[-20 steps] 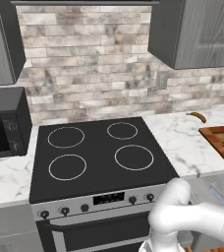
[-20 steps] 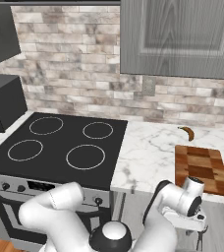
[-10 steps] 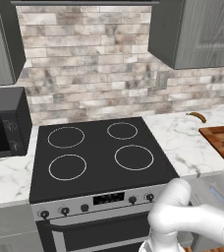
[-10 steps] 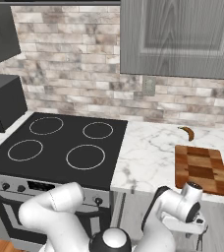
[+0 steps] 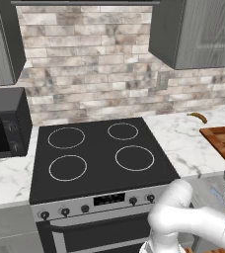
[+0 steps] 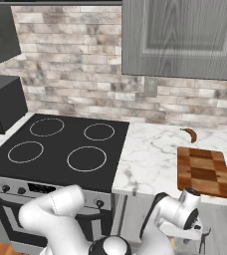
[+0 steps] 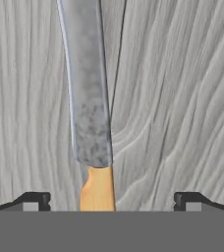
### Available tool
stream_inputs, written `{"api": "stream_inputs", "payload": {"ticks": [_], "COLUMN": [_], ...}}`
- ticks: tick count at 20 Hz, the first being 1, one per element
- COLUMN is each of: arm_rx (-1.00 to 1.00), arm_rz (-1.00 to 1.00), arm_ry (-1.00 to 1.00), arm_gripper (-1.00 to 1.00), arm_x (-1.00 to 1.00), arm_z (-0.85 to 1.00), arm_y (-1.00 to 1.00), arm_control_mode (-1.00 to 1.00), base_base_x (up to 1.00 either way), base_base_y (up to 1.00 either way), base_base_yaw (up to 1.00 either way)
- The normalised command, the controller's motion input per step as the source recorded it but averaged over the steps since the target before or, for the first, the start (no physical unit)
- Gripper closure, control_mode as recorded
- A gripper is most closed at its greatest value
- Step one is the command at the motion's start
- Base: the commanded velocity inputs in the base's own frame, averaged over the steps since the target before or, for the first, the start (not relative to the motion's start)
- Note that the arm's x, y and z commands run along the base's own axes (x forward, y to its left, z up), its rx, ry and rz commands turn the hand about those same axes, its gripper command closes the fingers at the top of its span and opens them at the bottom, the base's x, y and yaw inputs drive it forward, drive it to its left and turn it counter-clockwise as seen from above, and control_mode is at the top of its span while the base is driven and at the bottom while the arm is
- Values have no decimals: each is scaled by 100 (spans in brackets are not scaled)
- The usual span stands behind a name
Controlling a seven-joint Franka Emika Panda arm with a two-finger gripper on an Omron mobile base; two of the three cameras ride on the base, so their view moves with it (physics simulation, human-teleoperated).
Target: Open the drawer on the right and place the cutting tools on the cutting board.
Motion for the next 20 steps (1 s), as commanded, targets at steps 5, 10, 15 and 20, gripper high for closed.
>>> {"api": "stream_inputs", "payload": {"ticks": [5,10,15,20], "arm_rx": [0,0,0,0], "arm_rz": [0,0,0,0], "arm_ry": [0,0,0,0], "arm_gripper": [-100,-100,-100,100], "arm_x": [0,0,0,0], "arm_z": [-16,-33,-27,-21], "arm_y": [6,0,0,0], "arm_control_mode": [-100,-100,-100,-100], "base_base_x": [0,0,0,0], "base_base_y": [0,0,0,0], "base_base_yaw": [0,0,0,0]}}
